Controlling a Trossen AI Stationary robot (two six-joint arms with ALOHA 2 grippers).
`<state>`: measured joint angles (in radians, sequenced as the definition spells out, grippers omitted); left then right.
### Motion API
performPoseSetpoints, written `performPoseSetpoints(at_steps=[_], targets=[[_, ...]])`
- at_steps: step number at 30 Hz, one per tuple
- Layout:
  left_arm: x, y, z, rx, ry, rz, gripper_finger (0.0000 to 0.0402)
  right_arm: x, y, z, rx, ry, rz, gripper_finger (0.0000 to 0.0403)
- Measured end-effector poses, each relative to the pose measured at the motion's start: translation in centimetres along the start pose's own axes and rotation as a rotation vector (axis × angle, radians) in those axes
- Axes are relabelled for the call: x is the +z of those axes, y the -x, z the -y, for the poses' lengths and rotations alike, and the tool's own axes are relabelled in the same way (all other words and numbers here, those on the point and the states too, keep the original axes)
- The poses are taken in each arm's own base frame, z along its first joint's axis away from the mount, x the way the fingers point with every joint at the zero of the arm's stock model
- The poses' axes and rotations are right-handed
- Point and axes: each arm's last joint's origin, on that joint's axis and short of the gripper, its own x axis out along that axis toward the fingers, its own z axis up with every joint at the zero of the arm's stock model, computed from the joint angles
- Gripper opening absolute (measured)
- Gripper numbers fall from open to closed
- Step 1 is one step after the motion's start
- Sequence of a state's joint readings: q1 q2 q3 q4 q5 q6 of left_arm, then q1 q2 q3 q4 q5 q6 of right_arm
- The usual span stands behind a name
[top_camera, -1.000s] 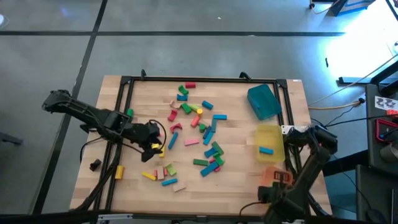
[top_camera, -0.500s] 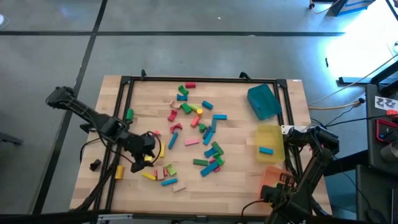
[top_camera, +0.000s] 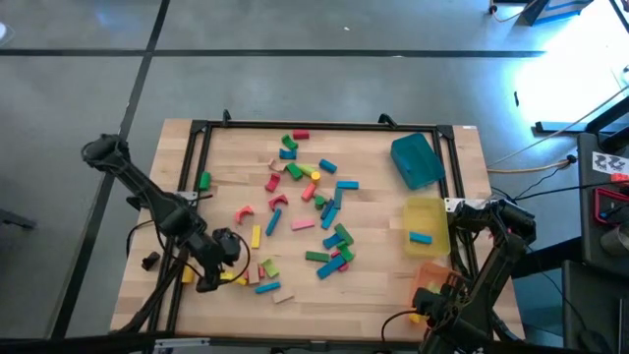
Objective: Sort blocks by size
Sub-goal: Put the yellow rectangular block into the yellow bin
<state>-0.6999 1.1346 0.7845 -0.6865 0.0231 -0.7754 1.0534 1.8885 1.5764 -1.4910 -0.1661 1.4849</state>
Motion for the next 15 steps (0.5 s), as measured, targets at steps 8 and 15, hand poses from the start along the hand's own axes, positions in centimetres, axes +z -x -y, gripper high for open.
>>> performPoseSetpoints(at_steps=[8,15], targets=[[-1.3,-3.3,0.7,0.111,-0.117,-0.146,0.0210,0.2,0.0,0.0,-0.007,0.001,0.085,0.0237],[-1.6,-6.5,0.3,0.239,-0.210,-0.225,0.0210,0.4,0.0,0.0,-0.012,0.001,0.145,0.0237]])
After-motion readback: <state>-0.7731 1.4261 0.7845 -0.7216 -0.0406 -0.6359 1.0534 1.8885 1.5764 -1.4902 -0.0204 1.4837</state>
